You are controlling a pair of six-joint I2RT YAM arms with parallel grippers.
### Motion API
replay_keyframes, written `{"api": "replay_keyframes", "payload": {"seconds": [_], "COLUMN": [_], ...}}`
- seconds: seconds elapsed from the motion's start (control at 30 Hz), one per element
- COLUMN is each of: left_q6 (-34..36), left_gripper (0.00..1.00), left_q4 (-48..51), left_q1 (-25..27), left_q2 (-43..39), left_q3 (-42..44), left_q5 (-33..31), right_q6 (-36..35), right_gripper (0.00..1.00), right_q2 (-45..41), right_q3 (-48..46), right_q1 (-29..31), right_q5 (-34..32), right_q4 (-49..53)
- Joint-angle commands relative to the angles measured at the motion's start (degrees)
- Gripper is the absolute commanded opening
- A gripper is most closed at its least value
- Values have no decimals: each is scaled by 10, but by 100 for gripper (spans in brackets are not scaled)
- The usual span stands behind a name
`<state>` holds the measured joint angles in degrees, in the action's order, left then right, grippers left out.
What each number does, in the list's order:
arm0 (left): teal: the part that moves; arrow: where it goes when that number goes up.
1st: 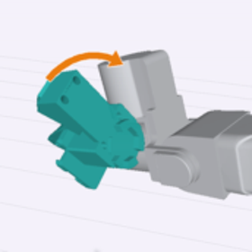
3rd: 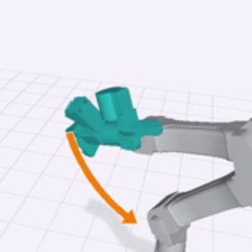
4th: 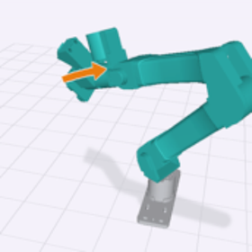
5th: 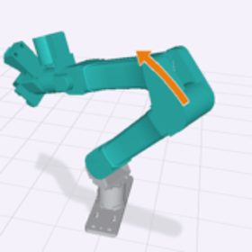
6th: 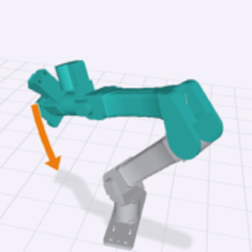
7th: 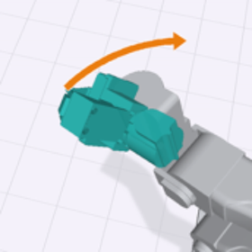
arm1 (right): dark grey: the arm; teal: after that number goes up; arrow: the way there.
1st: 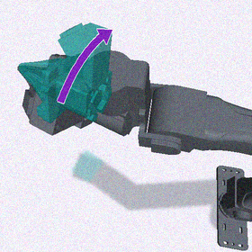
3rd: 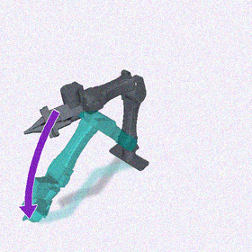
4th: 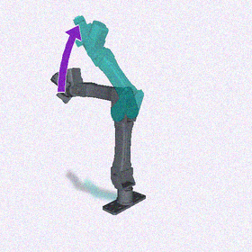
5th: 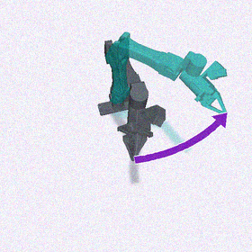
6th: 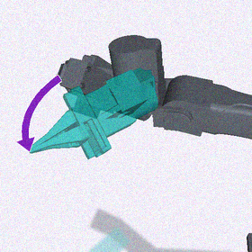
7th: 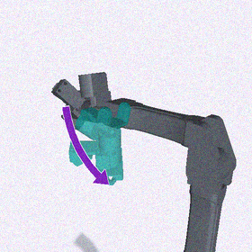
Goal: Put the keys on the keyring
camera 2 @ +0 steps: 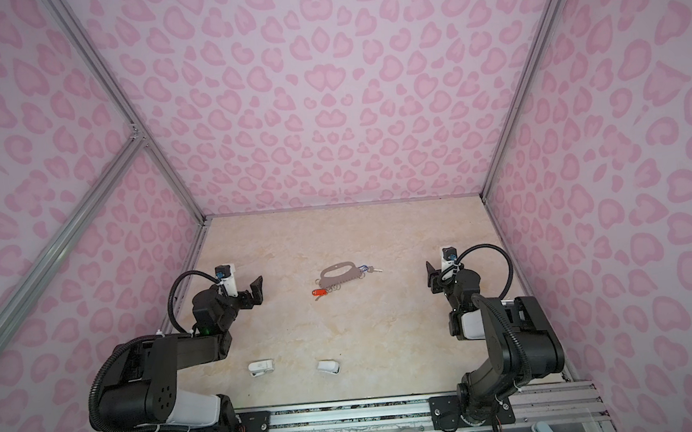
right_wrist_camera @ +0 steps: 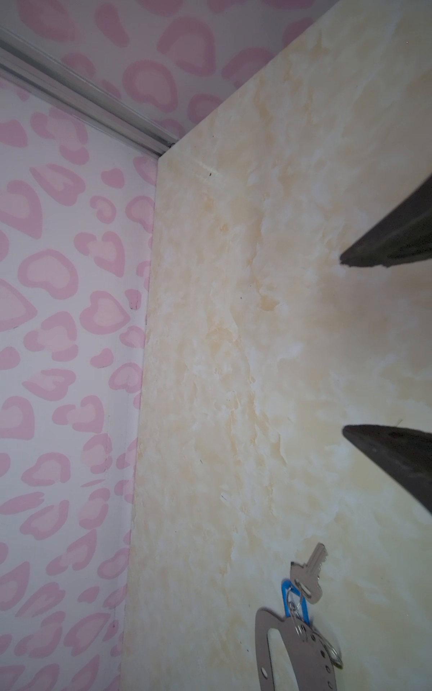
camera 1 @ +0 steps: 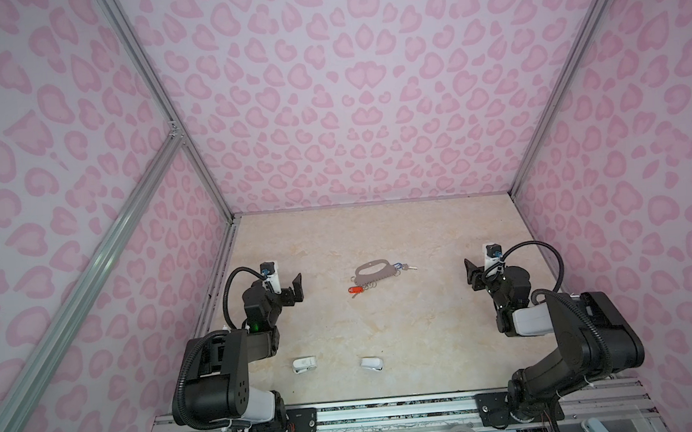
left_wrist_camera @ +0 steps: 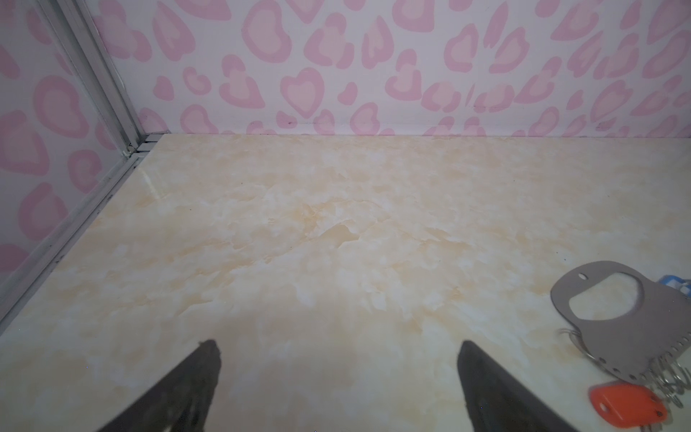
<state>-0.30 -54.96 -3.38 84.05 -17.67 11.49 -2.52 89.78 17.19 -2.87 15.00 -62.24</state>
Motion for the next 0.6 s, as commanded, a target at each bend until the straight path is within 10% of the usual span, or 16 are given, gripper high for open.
{"api": "replay_keyframes", "payload": {"seconds": [0.0, 0.57], "left_q6": [2, 3], "left_gripper": [98, 97], "left_q4": [-29, -30], "left_q1": [-1, 2], "left_q2": [1, 0], "left_q3": [-1, 0], "left_q5": [-9, -15], "right_q6": [3, 3], "right_gripper": [67, 70], "right_q2": [2, 3], "right_q3": [0, 0], "right_q1": [1, 1], "right_q5": [-1, -1], "right_q4": [-10, -9]}}
